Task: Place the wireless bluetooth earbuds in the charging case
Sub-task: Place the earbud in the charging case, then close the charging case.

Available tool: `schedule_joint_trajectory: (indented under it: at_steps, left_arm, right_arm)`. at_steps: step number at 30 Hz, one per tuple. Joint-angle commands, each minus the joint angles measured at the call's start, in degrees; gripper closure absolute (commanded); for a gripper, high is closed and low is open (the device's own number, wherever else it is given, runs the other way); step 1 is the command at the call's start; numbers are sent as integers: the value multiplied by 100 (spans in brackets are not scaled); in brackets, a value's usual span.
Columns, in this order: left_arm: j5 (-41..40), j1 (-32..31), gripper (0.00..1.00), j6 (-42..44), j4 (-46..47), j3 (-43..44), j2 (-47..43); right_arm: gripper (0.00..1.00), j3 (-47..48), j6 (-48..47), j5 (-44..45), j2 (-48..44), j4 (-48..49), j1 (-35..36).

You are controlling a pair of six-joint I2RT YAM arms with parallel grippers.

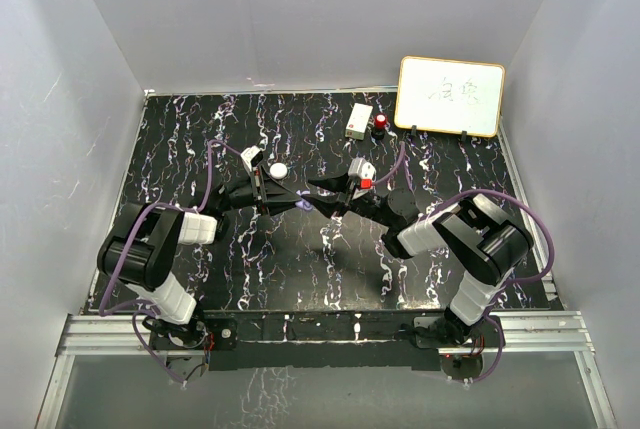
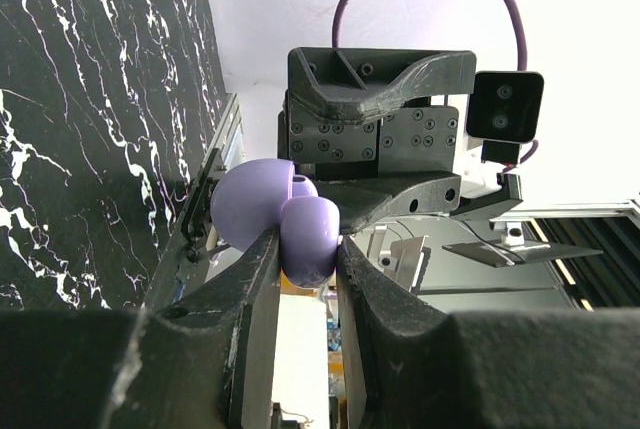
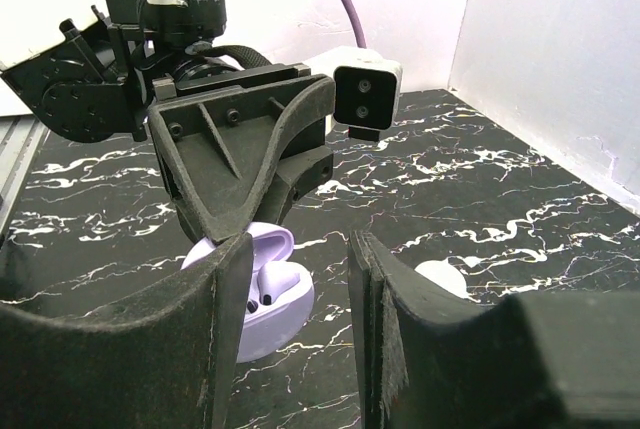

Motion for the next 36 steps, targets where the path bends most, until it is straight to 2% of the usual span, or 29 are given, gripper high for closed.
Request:
schedule_joint_trajectory:
  at_steps: [1, 9, 14, 15, 18, 21, 23, 28, 33, 34, 36]
  left_arm:
    - [-131, -26, 100, -50, 451, 135, 40]
    - [-110, -26, 100, -61, 568, 148, 195]
    - [-106, -24, 100, -52, 618, 122, 248]
    - [-117, -25, 100, -44, 614, 122, 267]
    - [-184, -27, 100, -43, 592, 113, 284]
    - [-280, -29, 100, -44, 552, 154, 293]
    - [-359, -30, 100, -43, 497, 230, 310]
    - [-685, -25, 100, -104, 377, 409, 373]
    - [-1059, -23, 100, -306, 482, 486, 446]
    - [-1098, -23, 100, -333, 508, 497, 469]
    - [-1136, -29, 100, -385, 576, 516, 521]
  right_arm:
    - [58, 107, 81, -228, -176, 1662, 72]
    - [57, 50, 86, 243, -522, 1502, 53]
    - [55, -6, -32, 1102, -904, 796, -5]
    - [56, 16, -58, 1392, -1048, 416, -12]
    - [57, 337, -112, 2524, -1736, -2009, -14]
    - [42, 1154, -185, 3303, -2115, -4852, -22]
    - [38, 1374, -359, 3380, -2232, -5633, -8]
    - [37, 478, -267, 3555, -2872, -5531, -6]
    - [31, -1112, -262, 3298, -3330, -3873, 35]
    - [28, -1419, -322, 3241, -3324, -3511, 62]
    - [14, -1730, -453, 3061, -3250, -3045, 94]
